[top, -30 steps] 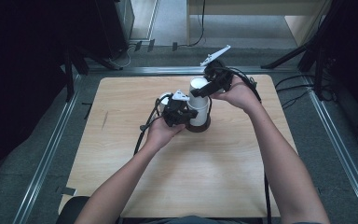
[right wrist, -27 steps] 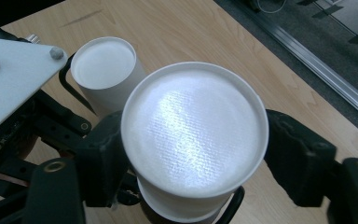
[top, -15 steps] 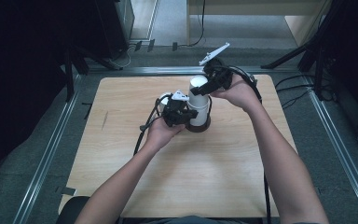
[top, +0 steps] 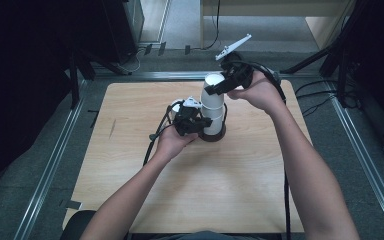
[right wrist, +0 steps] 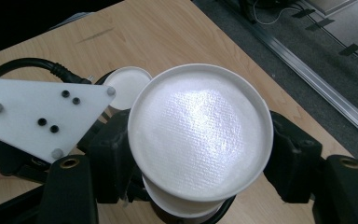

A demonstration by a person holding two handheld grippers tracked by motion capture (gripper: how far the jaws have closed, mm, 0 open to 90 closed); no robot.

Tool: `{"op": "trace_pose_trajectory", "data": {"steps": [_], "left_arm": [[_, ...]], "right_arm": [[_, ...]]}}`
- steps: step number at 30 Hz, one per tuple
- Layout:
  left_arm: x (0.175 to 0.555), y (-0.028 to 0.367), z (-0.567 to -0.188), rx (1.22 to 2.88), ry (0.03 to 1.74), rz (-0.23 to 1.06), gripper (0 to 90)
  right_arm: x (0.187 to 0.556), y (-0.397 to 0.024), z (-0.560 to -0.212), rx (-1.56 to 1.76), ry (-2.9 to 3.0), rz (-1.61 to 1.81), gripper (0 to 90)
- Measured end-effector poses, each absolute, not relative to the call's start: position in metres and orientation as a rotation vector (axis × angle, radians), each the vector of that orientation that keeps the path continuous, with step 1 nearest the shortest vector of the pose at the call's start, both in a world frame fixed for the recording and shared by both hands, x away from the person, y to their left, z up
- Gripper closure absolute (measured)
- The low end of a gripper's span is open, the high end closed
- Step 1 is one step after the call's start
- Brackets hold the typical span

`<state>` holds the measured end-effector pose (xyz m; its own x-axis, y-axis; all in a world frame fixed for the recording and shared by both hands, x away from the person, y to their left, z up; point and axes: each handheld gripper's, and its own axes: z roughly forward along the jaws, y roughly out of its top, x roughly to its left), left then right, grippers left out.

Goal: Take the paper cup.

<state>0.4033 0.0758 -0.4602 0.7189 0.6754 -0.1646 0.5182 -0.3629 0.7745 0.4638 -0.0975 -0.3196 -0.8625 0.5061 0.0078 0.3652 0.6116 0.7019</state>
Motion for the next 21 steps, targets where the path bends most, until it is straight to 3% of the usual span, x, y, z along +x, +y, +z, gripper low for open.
{"op": "trace_pose_trajectory", "data": {"steps": [11, 21], "left_arm": [[0.404, 0.076, -0.461, 2.049, 0.904, 0.215, 82.7], [0.403, 0.077, -0.461, 2.064, 0.889, 0.194, 79.4]], "right_arm": [[0.453, -0.11, -0.291, 0.717, 2.636, 1.102, 33.5], [0.436, -0.13, -0.287, 0.688, 2.678, 1.09, 33.4]]}}
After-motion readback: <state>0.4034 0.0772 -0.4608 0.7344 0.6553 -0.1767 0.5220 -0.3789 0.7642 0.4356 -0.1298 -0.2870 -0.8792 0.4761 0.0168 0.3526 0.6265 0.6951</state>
